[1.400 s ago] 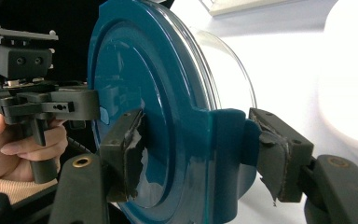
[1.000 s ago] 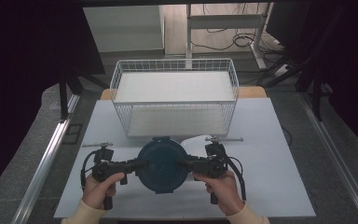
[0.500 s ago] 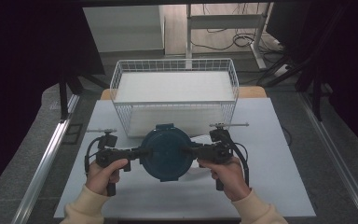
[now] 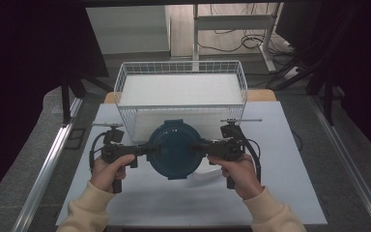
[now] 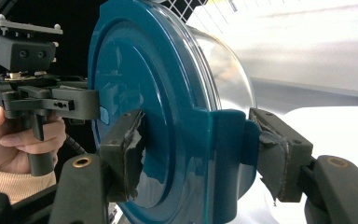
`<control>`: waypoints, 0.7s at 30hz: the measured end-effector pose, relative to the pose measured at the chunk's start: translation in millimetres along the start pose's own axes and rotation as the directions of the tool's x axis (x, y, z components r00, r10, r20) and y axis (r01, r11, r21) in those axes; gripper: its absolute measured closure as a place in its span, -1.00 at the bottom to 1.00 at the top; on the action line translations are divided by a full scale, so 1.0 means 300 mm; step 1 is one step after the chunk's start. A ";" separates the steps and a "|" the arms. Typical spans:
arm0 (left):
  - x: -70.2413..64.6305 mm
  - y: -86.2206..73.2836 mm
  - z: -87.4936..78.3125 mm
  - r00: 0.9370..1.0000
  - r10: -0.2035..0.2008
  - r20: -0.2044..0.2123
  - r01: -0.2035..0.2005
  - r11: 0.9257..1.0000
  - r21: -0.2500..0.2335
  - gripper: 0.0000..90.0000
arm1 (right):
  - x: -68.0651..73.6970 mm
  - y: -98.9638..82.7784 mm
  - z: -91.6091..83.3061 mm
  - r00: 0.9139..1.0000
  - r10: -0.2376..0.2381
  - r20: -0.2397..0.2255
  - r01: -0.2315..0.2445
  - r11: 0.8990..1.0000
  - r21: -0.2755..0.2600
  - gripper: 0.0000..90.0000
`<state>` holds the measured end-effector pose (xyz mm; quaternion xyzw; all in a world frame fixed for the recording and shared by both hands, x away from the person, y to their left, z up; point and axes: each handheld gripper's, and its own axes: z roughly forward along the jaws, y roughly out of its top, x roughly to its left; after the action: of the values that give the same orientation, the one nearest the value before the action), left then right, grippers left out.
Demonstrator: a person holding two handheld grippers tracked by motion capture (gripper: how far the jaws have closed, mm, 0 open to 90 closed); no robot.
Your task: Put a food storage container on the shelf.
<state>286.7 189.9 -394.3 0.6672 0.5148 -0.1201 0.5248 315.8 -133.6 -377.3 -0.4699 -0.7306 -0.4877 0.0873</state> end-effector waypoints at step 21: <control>-0.073 0.167 -0.029 0.999 0.039 -0.017 -0.040 0.999 -0.016 -0.02 | 0.021 0.159 -0.042 1.000 -0.015 -0.026 0.015 1.000 -0.014 -0.13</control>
<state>314.3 188.8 -346.3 0.6740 0.5067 -0.1000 0.5281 345.0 -135.8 -337.2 -0.4586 -0.7293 -0.4997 0.0899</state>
